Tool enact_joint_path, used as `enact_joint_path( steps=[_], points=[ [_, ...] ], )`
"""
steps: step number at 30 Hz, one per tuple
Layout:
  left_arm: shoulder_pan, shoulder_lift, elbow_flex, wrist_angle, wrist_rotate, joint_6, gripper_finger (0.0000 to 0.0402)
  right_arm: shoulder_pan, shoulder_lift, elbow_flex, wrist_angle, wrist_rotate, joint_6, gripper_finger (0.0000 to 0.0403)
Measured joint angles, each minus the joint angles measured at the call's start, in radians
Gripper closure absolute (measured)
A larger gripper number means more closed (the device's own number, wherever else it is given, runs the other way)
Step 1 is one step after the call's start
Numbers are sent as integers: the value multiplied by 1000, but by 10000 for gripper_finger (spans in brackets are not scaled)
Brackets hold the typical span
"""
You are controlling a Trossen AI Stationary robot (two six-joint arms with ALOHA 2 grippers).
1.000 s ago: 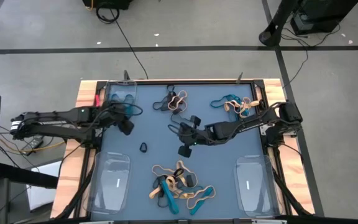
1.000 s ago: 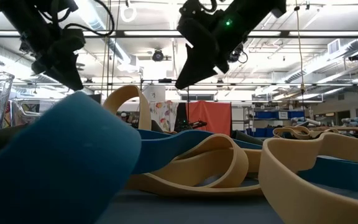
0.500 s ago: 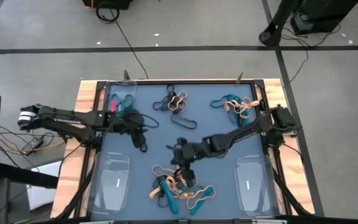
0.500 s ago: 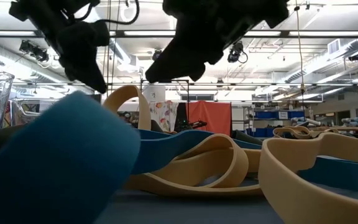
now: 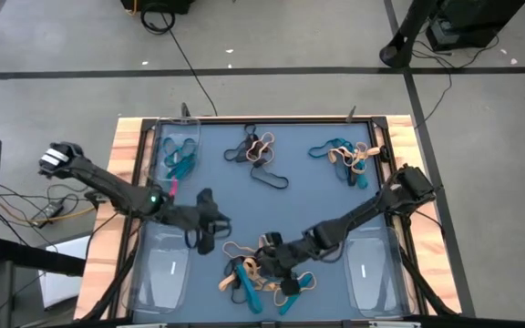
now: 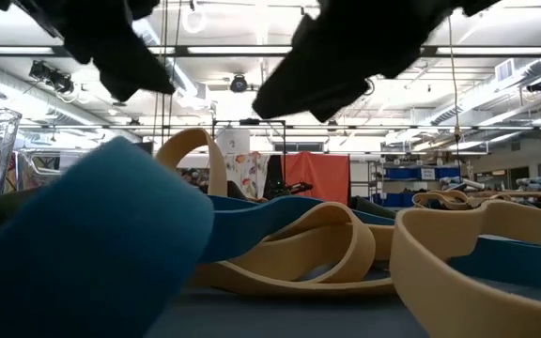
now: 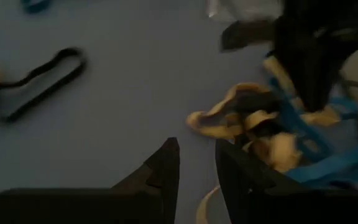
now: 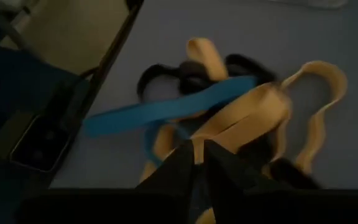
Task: Sort rubber bands into baskets
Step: Put the blue rubber band into the top transparent bin
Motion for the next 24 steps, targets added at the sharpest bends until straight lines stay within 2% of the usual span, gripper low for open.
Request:
enact_joint_path(
  steps=[6,10,15,24],
  points=[
    [-90,131,-1,168,-13,-3,294,56,49,2,91,148,23,314],
    [-122,206,-1,283,-13,2,294,80,75,-2,68,213,-5,291],
    [-145,270,-1,348,-13,23,294,90,84,0,80,215,14,280],
    [-151,317,-1,382,-12,27,294,74,86,-1,57,188,35,295]
  ],
)
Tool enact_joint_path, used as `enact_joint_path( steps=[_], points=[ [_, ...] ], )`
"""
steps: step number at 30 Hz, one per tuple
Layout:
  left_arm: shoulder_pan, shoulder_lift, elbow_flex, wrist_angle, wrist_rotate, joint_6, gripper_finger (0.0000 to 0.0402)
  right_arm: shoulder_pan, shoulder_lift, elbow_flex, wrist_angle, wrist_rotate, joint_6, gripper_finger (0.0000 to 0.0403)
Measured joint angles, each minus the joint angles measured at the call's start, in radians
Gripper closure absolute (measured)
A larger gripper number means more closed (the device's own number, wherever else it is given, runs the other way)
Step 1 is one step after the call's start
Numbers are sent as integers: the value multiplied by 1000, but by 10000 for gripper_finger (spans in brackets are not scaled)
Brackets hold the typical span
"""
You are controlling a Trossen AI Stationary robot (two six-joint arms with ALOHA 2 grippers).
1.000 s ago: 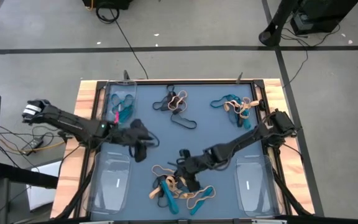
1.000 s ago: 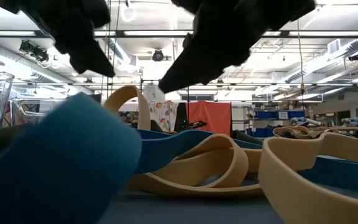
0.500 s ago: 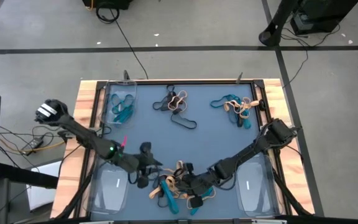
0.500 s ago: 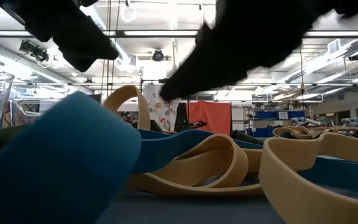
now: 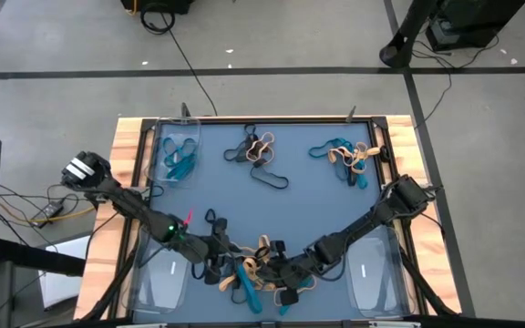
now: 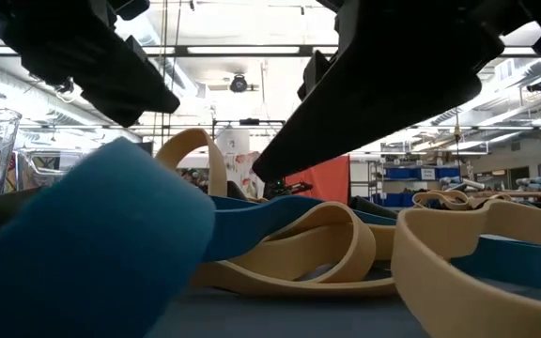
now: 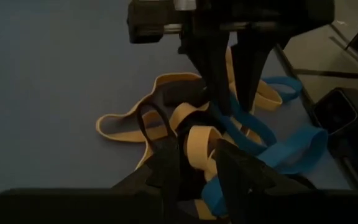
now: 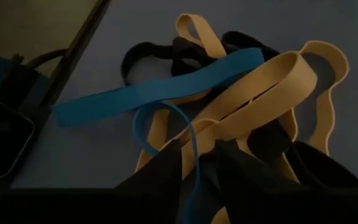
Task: Sort rubber bands into baskets
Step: Put the blue rubber band into the top transparent bin
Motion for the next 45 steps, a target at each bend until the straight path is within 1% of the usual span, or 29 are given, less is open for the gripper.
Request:
enact_joint_path(
  steps=[5,12,15,18,19,23,26,34,36,39,43,45],
  points=[
    [0,0,0,1,0,1,294,-6,21,0,-23,-7,9,302],
    [0,0,0,8,1,1,294,-8,41,0,-6,-11,4,312],
    [0,0,0,10,1,1,294,-9,46,0,-2,-23,15,333],
    [0,0,0,9,2,1,294,-11,46,0,-2,-54,16,380],
    [0,0,0,7,2,1,294,-11,46,0,-2,-56,13,389],
    [0,0,0,6,2,0,294,-11,46,0,11,-44,10,392],
    [0,0,0,7,2,0,294,-10,36,0,11,18,14,397],
    [2,0,0,11,2,-2,294,-10,-43,0,16,304,16,400],
    [9,0,0,21,2,-48,294,-10,-66,0,13,364,6,400],
    [30,0,0,19,1,-148,294,-10,-97,0,4,432,-22,400],
    [48,0,0,18,5,-158,293,-18,-140,0,-38,516,-65,400],
    [59,0,0,21,-2,-160,293,-28,-161,0,-57,539,-83,400]
  ],
)
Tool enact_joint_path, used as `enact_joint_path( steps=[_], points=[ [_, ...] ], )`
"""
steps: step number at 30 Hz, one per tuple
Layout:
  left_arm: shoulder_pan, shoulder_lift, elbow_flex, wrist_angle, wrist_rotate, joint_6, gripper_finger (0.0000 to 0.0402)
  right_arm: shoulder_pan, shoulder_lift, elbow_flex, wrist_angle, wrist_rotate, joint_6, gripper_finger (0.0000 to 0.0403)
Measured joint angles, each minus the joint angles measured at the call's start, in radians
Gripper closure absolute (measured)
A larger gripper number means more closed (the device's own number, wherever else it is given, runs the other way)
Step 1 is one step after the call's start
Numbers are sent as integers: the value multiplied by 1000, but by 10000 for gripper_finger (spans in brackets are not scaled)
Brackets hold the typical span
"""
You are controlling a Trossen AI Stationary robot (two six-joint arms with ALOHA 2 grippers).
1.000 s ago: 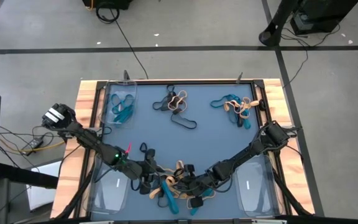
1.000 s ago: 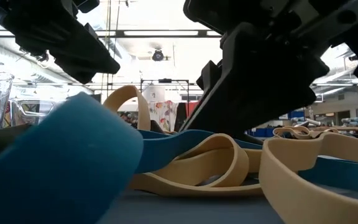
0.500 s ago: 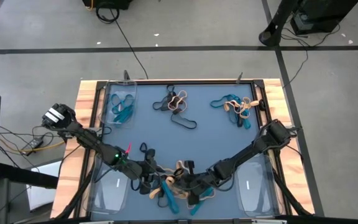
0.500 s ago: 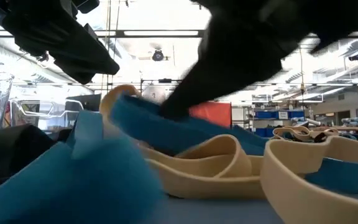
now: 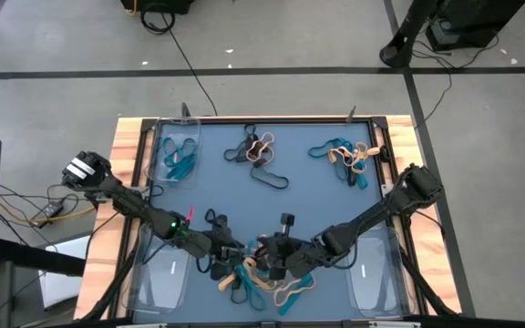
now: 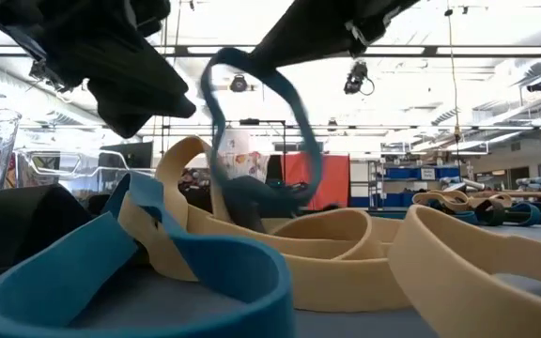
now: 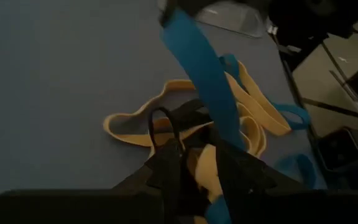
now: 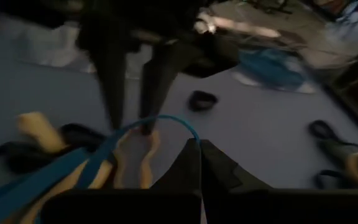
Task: Sort rubber bands into baskets
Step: Put the blue rubber band into the top transparent bin
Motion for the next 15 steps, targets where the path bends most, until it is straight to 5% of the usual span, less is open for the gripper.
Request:
enact_joint_path(
  steps=[8,15],
  points=[
    [57,0,0,20,-42,-29,285,-42,-23,0,-25,4,-23,401],
    [69,0,0,66,-49,-20,223,-64,-23,0,-32,-3,-33,401]
  ],
)
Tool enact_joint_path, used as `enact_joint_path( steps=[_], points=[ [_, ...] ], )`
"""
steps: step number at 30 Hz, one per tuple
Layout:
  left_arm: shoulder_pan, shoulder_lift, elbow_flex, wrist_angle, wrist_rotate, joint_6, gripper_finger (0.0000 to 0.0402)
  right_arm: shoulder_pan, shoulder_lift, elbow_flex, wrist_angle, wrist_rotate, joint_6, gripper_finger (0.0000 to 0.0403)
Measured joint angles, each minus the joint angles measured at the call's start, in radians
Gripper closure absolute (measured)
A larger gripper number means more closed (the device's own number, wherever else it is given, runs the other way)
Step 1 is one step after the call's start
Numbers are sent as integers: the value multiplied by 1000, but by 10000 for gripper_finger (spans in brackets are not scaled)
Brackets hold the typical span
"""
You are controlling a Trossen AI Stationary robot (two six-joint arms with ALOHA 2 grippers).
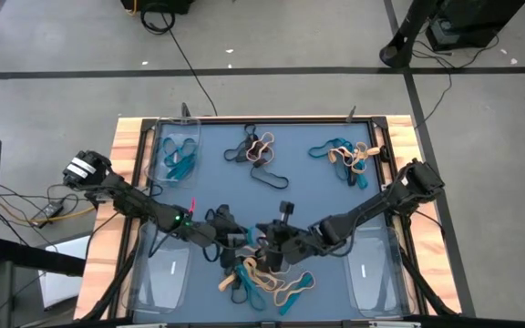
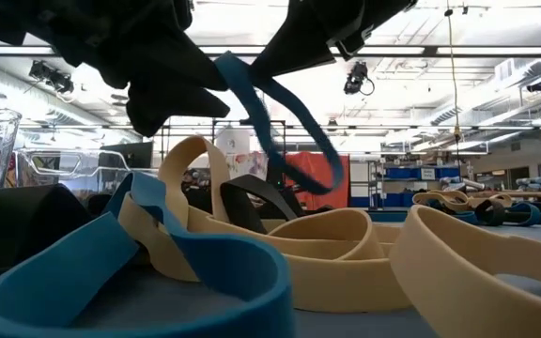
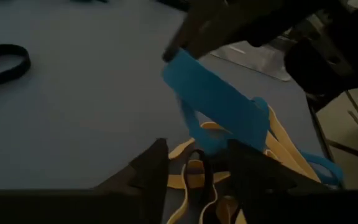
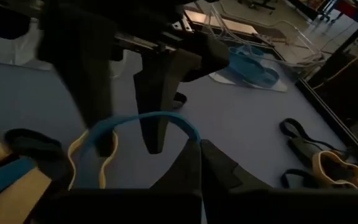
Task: Sort rubber bands into baskets
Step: Put the blue rubber band into the top transparent bin
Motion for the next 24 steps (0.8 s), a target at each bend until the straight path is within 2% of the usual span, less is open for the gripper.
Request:
enact_joint_path(
  steps=[5,9,17,24],
  points=[
    [0,0,0,-1,54,18,176,-8,0,0,-17,59,-8,401],
    [0,0,0,0,63,22,157,-11,0,0,-18,106,-48,400],
    [8,0,0,-10,-128,0,153,-11,0,0,-18,110,-72,399],
    [43,0,0,-11,-142,15,161,-12,0,0,-17,109,-105,398]
  ],
)
